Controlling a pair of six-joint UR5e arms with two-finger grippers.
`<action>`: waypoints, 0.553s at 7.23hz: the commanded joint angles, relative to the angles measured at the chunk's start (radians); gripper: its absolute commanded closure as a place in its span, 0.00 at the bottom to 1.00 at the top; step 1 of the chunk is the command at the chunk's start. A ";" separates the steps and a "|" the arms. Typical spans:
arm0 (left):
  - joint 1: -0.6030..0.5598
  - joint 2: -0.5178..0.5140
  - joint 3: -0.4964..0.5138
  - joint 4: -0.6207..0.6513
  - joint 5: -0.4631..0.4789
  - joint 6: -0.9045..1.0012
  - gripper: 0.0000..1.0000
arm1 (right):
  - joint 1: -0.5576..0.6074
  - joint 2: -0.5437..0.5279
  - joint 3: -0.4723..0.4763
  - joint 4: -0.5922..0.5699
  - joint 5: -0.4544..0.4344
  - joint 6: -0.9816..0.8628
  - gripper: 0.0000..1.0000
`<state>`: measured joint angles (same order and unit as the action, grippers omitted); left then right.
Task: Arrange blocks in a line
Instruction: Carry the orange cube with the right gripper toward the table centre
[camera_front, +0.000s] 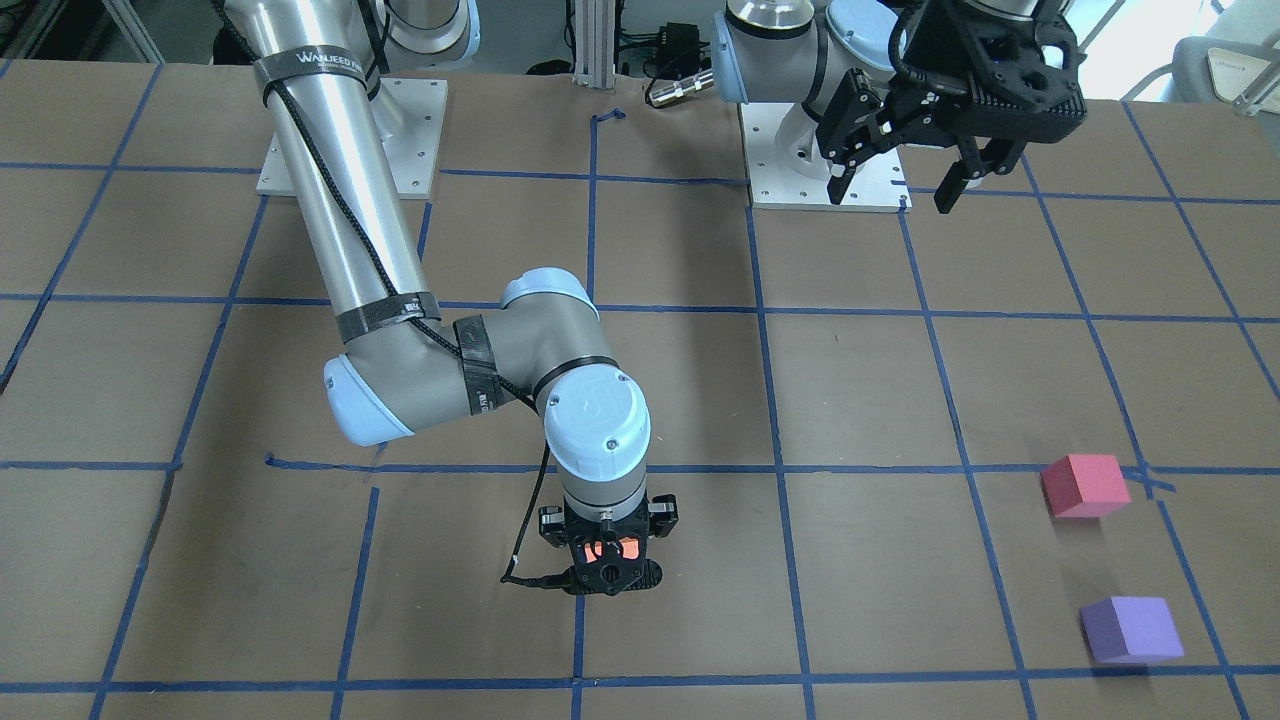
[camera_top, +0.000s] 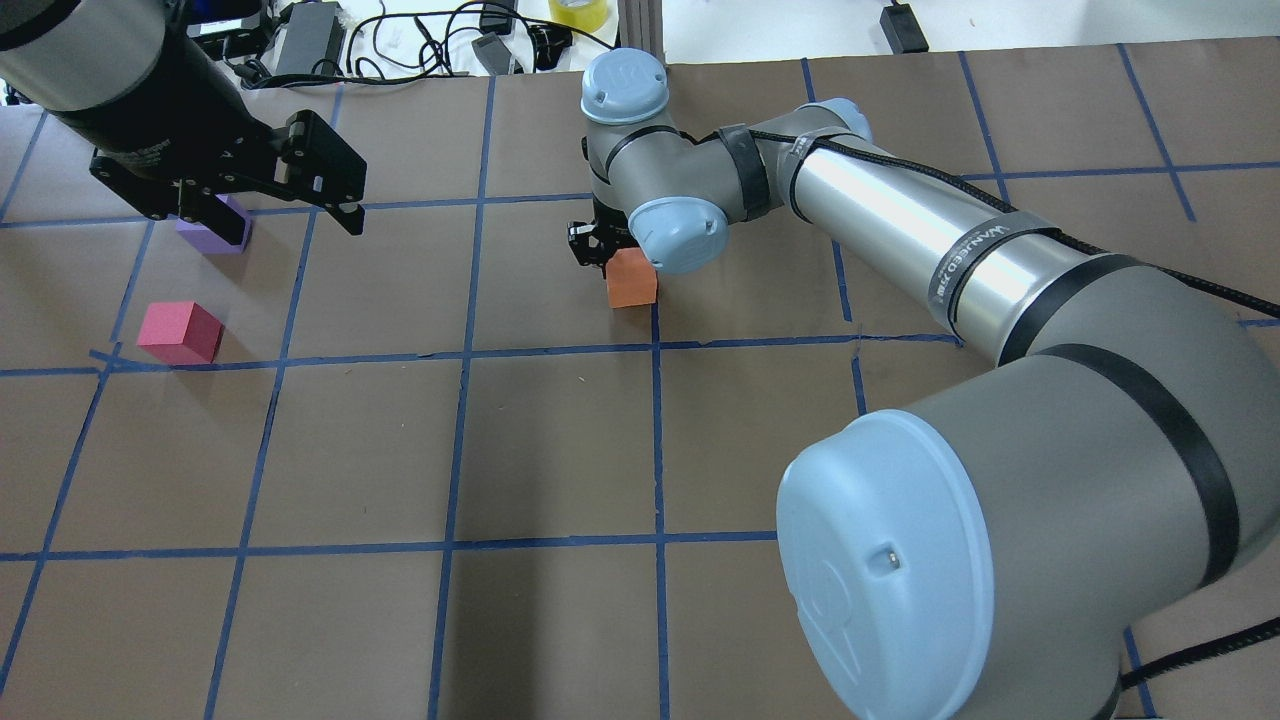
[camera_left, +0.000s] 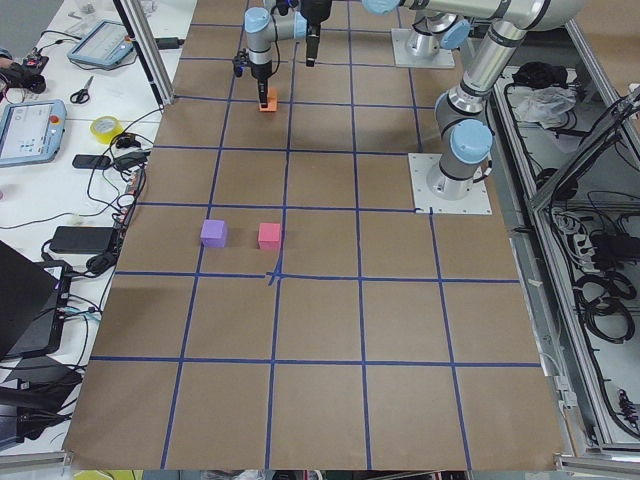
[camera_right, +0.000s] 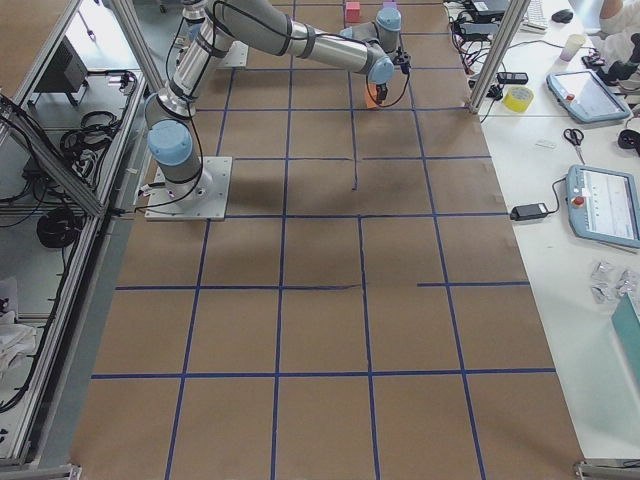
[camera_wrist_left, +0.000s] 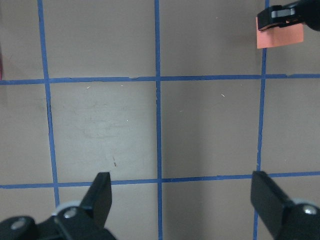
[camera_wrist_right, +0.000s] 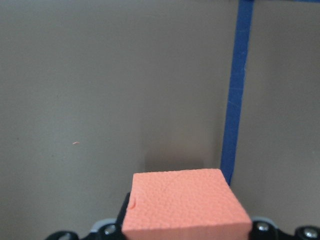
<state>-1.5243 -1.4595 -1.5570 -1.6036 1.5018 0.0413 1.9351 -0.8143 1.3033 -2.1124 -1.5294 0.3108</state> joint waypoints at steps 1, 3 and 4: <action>0.000 0.001 0.000 0.001 0.000 0.000 0.00 | 0.001 0.006 -0.001 0.000 0.002 0.048 0.87; 0.001 0.001 0.000 -0.002 0.001 0.000 0.00 | 0.001 0.007 -0.001 0.000 0.011 0.059 0.00; 0.001 0.001 0.000 -0.001 0.002 0.003 0.00 | 0.001 0.006 -0.001 0.002 0.012 0.086 0.00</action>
<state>-1.5231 -1.4589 -1.5570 -1.6050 1.5028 0.0422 1.9358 -0.8076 1.3024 -2.1123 -1.5194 0.3719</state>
